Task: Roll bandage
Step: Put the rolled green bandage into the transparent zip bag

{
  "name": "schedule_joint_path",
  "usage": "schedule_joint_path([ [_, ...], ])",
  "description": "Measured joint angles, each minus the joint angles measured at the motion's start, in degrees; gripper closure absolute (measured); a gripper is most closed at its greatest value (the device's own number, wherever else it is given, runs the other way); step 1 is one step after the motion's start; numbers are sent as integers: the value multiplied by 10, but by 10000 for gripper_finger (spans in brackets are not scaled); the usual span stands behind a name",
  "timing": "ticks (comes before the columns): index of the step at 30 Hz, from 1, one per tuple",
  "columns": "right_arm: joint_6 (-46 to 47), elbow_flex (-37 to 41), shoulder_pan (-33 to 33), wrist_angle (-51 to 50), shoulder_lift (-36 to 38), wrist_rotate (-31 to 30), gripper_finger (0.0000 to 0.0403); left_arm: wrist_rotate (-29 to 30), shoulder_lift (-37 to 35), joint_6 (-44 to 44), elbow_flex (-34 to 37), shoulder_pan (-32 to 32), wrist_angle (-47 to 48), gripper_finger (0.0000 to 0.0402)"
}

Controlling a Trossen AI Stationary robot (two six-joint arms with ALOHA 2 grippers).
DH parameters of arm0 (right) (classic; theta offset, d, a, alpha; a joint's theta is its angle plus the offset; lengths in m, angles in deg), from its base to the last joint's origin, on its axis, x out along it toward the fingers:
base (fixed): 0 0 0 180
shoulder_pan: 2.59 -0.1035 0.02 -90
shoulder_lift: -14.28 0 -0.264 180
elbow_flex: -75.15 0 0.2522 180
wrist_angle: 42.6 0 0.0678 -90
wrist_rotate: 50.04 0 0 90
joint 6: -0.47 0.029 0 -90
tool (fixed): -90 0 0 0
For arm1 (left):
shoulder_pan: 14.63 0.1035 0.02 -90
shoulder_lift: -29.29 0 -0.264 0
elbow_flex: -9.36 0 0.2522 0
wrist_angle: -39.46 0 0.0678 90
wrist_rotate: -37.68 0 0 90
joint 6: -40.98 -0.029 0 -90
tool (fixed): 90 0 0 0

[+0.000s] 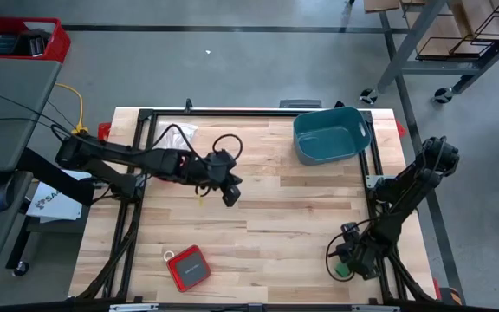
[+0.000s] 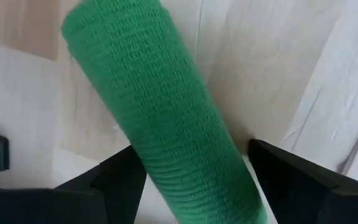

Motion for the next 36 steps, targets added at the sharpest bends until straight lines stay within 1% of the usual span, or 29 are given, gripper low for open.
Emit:
schedule_joint_path([
  [7,-73,26,0,36,2,2,126,8,0,8,0,-30,98,402],
  [9,-92,24,0,30,-3,3,134,9,0,9,0,-37,125,402],
  [10,-102,23,0,26,-7,3,145,9,0,11,0,-40,135,402],
  [11,-108,23,1,22,-9,3,163,9,0,14,0,-42,141,402],
  [13,-114,23,2,15,-12,0,215,9,0,27,0,-44,147,402],
  [16,-86,17,14,7,-13,11,326,12,0,83,-14,-36,148,402],
  [17,-76,11,19,-2,-14,15,359,22,0,96,-24,-29,148,402],
  [18,-71,4,26,-10,-14,15,374,37,-1,99,-34,-23,148,401],
  [20,-60,-9,35,-20,-15,11,370,72,-2,83,-55,-8,149,399],
  [22,-55,-28,47,-26,-16,-24,357,94,-2,48,-78,14,159,394],
  [23,-55,-41,53,-30,-16,-37,354,96,-2,30,-89,29,174,389],
  [25,-53,-65,62,-54,-16,-57,362,96,-3,6,-105,64,216,375],
  [27,-45,-85,72,-79,-16,-73,374,90,-3,0,-105,105,276,354],
  [29,-32,-106,86,-87,-14,-90,374,73,0,-2,-95,153,336,325],
  [31,-4,-117,96,-90,-14,-108,374,44,1,-19,-70,205,355,289],
  [34,39,-134,113,-91,-14,-128,374,-10,5,-62,-28,293,342,232],
  [36,62,-142,127,-88,-14,-133,374,-32,10,-82,-3,349,317,198],
])
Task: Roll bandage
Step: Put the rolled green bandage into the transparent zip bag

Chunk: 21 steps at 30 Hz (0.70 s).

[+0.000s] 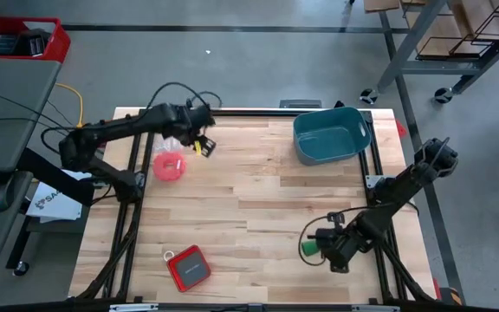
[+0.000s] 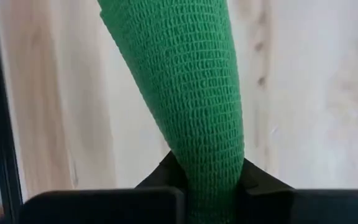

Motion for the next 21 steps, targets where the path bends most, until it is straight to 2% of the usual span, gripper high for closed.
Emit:
schedule_joint_path([
  [3,34,-9,20,0,0,-6,374,-17,18,-40,37,65,-19,158],
  [7,68,-20,41,5,0,-24,374,-18,37,-91,67,101,-21,130],
  [12,92,-23,66,25,0,-52,374,-4,65,-100,109,105,-43,123],
  [17,92,-23,85,32,0,-52,374,47,95,-62,140,106,-70,123],
  [21,92,-23,90,37,0,-51,374,55,117,-61,143,106,-109,125],
])
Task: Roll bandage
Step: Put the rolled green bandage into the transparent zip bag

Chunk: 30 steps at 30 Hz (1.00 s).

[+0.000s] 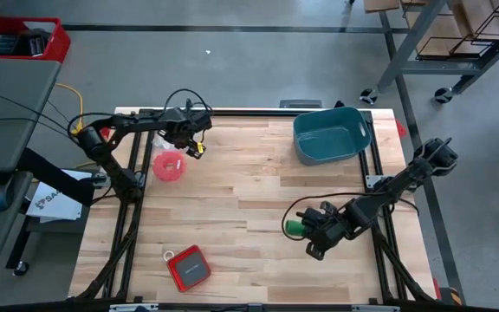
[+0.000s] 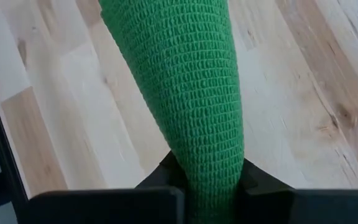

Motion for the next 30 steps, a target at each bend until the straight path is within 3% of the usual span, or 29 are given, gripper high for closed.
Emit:
schedule_joint_path([
  [4,14,0,0,0,0,1,374,13,9,0,0,-5,-23,169],
  [10,28,0,-13,0,0,-2,374,6,-2,-17,0,-13,-22,376],
  [17,19,0,-18,-21,8,10,374,-113,-93,-69,-28,-86,-50,398],
  [24,-27,29,60,68,7,63,374,-253,-258,-78,-53,-188,-153,400],
  [30,-59,51,125,125,-5,95,373,-266,-361,-6,-60,-278,-205,401],
])
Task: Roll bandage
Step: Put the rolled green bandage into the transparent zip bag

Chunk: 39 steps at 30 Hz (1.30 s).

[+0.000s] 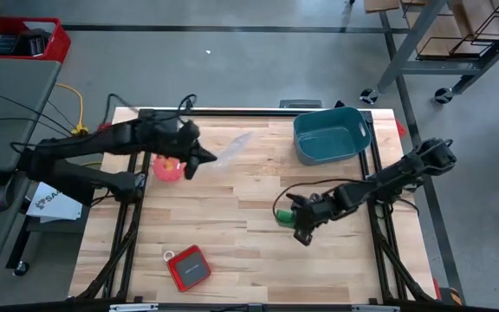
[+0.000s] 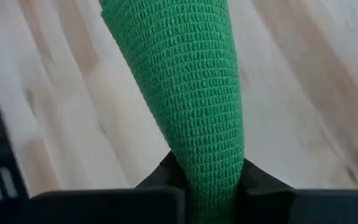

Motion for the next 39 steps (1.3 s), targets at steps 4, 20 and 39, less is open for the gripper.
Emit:
schedule_joint_path([
  [4,12,0,23,36,0,-26,325,-4,-24,7,-1,-60,15,401],
  [20,-95,-25,55,26,15,18,193,-82,44,-53,0,-195,25,401],
  [39,-183,-80,55,143,37,23,192,-238,50,30,0,-201,-152,401],
])
